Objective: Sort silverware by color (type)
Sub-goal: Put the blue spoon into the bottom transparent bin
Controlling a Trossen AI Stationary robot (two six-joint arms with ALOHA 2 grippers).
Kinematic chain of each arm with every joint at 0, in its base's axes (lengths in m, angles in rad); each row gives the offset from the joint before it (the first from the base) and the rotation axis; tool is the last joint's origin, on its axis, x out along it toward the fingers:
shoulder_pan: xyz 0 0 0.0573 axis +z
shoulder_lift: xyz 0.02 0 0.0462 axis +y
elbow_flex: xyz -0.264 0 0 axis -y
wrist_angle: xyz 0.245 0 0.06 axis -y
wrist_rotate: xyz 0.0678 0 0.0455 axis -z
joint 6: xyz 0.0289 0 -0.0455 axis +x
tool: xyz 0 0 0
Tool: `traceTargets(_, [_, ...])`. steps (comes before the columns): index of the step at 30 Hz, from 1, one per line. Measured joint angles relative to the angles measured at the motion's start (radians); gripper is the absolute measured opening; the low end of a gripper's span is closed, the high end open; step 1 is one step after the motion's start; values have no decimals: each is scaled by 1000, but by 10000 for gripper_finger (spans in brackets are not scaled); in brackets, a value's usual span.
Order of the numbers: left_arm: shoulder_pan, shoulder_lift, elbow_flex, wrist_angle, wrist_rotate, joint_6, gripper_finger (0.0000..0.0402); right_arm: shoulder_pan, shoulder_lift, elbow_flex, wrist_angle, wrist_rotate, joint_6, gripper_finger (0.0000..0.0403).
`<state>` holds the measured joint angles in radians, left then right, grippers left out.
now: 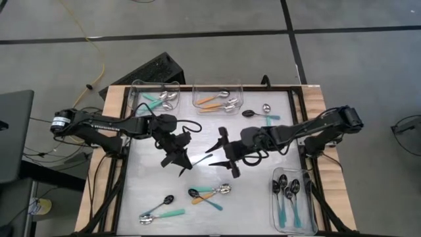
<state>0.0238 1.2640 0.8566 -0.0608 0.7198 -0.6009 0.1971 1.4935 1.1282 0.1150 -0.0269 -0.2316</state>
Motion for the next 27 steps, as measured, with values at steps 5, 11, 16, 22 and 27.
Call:
traceTargets(5, [0,0,0,0,-19,-14,0,-5,0,0,1,0,-17,239])
traceTargets(11, [0,0,0,0,-20,-13,0,-13,0,0,2,2,-67,238])
traceTargets(16, [7,0,0,0,-20,-11,0,-24,-1,0,2,2,-69,215])
traceTargets(22, [22,0,0,0,-19,-12,0,-29,-1,0,2,2,-111,149])
traceTargets(27, [29,0,0,0,-4,-10,0,-29,-1,0,2,-20,-110,69])
